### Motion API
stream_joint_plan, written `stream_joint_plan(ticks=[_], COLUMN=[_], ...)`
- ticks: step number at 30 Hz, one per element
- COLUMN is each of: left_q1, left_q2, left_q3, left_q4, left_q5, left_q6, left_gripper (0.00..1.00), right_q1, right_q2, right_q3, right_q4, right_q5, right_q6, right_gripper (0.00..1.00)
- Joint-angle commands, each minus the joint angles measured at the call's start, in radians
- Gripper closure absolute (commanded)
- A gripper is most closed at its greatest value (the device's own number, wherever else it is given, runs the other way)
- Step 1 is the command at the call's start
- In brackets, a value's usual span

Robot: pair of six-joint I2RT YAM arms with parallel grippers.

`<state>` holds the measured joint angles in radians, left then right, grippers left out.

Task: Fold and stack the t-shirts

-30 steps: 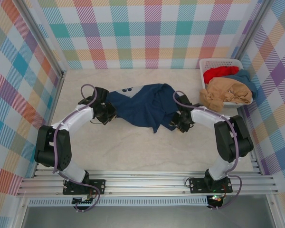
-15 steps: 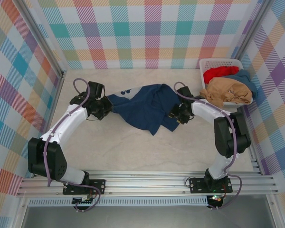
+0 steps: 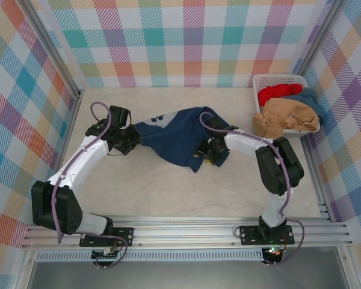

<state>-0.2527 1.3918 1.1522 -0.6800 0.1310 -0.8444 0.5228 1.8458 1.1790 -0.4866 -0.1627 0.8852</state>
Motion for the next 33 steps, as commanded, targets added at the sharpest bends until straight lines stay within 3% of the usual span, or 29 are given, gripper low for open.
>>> stream_joint_plan(ticks=[1,6,10,13,15,18,24,25,26,27,28,30,33], left_q1=[0.010,0.009,0.006,0.005,0.005,0.005,-0.017,-0.020,-0.022,-0.024,-0.025,-0.029,-0.029], left_q2=[-0.039,-0.065,-0.077,-0.104,-0.127,-0.153,-0.239,-0.262,-0.279,-0.293,-0.302,-0.310,-0.310], left_q3=[0.009,0.022,0.030,0.027,0.011,-0.040,-0.252,-0.280,-0.300,-0.309,-0.314,-0.313,-0.312], left_q4=[-0.029,-0.020,-0.036,-0.061,-0.089,-0.152,-0.121,-0.108,-0.102,-0.095,-0.092,-0.093,-0.096], left_q5=[0.011,0.038,0.053,0.046,0.032,0.019,0.029,0.027,0.028,0.030,0.033,0.037,0.045], left_q6=[0.010,-0.009,-0.014,-0.010,-0.003,0.011,-0.021,-0.035,-0.049,-0.057,-0.064,-0.067,-0.065], left_gripper=[1.00,1.00,1.00,1.00,1.00,1.00,1.00,1.00,1.00,1.00,1.00,1.00,1.00], right_q1=[-0.029,-0.069,-0.111,-0.111,-0.115,-0.119,-0.127,-0.124,-0.118,-0.107,-0.089,-0.045,0.029], right_q2=[-0.076,-0.149,-0.147,-0.096,-0.086,-0.128,-0.251,-0.261,-0.275,-0.291,-0.314,-0.354,-0.359], right_q3=[-0.049,-0.138,-0.212,-0.176,-0.167,-0.187,-0.239,-0.235,-0.227,-0.225,-0.226,-0.235,-0.256], right_q4=[0.003,-0.040,0.015,-0.032,-0.085,-0.150,-0.175,-0.196,-0.220,-0.232,-0.239,-0.228,-0.154], right_q5=[0.042,0.085,0.060,0.078,0.131,0.221,0.246,0.244,0.254,0.260,0.262,0.243,0.121], right_q6=[0.030,0.013,0.033,0.003,-0.005,-0.007,-0.068,-0.073,-0.075,-0.080,-0.087,-0.096,-0.096], right_gripper=[0.43,0.36,0.40,0.56,0.83,1.00,1.00,0.95,0.71,0.55,0.46,0.43,0.44])
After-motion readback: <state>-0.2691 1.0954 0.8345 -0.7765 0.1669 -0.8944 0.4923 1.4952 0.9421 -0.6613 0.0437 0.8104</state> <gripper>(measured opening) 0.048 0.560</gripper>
